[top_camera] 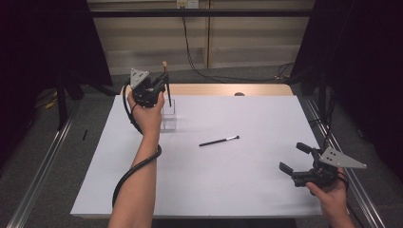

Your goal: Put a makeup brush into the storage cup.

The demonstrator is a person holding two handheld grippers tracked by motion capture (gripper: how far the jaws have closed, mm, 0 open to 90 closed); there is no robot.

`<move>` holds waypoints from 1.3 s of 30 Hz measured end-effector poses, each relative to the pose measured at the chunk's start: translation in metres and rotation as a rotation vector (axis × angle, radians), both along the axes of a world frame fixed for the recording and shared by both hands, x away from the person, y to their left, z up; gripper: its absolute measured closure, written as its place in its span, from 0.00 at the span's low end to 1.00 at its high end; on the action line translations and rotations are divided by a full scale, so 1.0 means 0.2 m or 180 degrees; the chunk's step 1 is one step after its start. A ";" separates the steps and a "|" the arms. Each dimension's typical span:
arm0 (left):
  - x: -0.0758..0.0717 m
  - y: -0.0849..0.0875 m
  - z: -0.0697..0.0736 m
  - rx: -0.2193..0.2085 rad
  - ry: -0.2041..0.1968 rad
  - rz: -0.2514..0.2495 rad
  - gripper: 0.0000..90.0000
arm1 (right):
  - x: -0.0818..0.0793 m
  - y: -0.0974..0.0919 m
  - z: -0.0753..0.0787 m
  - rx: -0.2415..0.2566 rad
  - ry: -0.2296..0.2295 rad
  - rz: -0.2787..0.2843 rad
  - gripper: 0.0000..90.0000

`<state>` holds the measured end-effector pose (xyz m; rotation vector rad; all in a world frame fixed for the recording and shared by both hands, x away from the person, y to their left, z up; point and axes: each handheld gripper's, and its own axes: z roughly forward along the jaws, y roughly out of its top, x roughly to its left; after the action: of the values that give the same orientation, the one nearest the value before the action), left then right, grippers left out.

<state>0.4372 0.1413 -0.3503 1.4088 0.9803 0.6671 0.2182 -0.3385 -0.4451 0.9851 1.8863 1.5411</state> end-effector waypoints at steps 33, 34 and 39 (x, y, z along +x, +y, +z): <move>0.02 -0.05 -0.14 0.0225 -0.0068 -0.0045 0.93 | 0.00 -0.01 0.00 -0.0002 -0.0008 -0.0006 0.00; 0.02 -0.05 -0.14 0.0232 -0.0066 -0.0047 0.93 | 0.00 -0.01 0.00 0.0002 -0.0007 -0.0004 0.00; 0.02 -0.04 -0.15 0.0210 -0.0063 -0.0036 0.93 | 0.00 -0.01 0.00 -0.0005 -0.0006 -0.0002 0.00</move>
<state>0.4411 0.1324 -0.3805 1.4617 0.9415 0.7094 0.2179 -0.3400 -0.4450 0.9832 1.8854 1.5396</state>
